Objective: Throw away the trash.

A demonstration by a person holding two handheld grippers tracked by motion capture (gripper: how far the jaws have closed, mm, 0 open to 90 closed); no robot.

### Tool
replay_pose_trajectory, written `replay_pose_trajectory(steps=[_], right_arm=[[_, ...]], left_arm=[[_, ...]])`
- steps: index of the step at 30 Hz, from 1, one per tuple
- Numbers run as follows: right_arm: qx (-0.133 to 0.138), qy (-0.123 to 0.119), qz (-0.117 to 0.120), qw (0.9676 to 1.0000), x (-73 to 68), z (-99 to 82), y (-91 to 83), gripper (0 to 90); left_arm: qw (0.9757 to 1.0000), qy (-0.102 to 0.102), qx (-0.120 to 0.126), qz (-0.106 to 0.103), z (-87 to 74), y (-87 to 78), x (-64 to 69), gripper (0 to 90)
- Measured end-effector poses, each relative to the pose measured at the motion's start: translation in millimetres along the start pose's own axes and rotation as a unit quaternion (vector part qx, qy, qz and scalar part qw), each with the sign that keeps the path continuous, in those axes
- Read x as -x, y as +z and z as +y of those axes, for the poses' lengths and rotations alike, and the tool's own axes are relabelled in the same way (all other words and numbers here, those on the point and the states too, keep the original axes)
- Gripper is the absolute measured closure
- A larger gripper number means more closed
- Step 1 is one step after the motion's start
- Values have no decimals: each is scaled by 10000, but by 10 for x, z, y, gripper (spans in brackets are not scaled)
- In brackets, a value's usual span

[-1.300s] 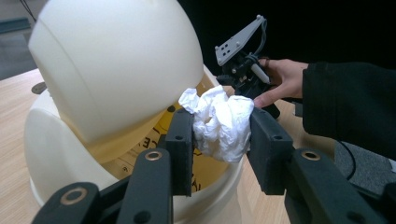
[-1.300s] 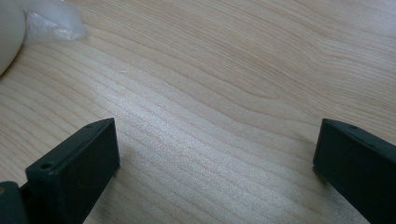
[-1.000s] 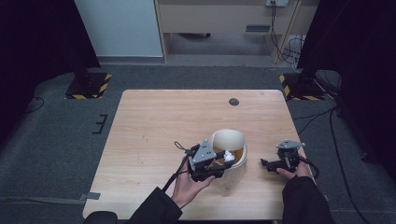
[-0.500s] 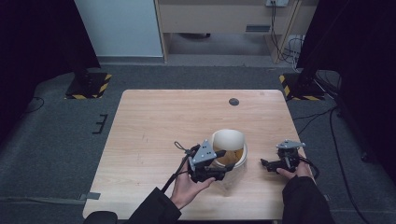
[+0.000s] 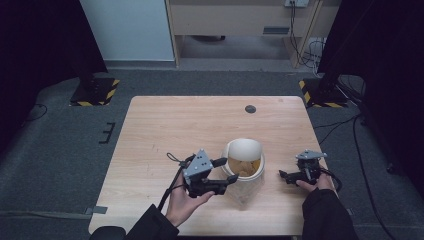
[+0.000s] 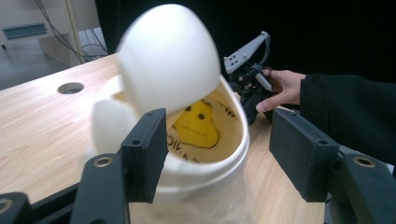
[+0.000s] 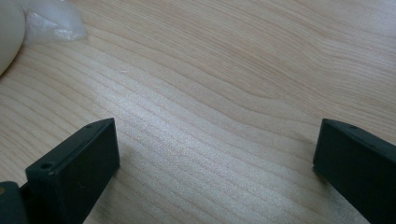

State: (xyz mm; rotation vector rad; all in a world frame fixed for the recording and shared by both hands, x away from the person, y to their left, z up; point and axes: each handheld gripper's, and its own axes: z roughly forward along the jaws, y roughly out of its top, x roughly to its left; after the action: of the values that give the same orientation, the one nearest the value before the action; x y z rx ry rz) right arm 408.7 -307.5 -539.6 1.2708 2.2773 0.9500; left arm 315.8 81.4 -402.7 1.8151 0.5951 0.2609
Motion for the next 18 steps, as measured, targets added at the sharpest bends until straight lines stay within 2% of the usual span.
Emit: replay_pose_trajectory(steps=[3, 4, 7, 13, 18], right_arm=[[0, -1, 0, 10000, 0, 0, 0, 6], [-10, 1, 1, 10000, 0, 0, -1, 5], [-12, 0, 1, 10000, 0, 0, -2, 5], [-11, 0, 2, 10000, 0, 0, -1, 6], [-11, 1, 1, 10000, 0, 0, -1, 6]], left_arm=[[9998, -90, 9, 149, -77, -164, -113, 339], [9998, -90, 9, 149, -77, -164, -113, 334], [9992, -181, -72, 336, -188, -295, -234, 313], [9976, -352, -165, 576, -337, -419, -379, 270], [9965, -347, -303, 699, -427, -448, -460, 232]])
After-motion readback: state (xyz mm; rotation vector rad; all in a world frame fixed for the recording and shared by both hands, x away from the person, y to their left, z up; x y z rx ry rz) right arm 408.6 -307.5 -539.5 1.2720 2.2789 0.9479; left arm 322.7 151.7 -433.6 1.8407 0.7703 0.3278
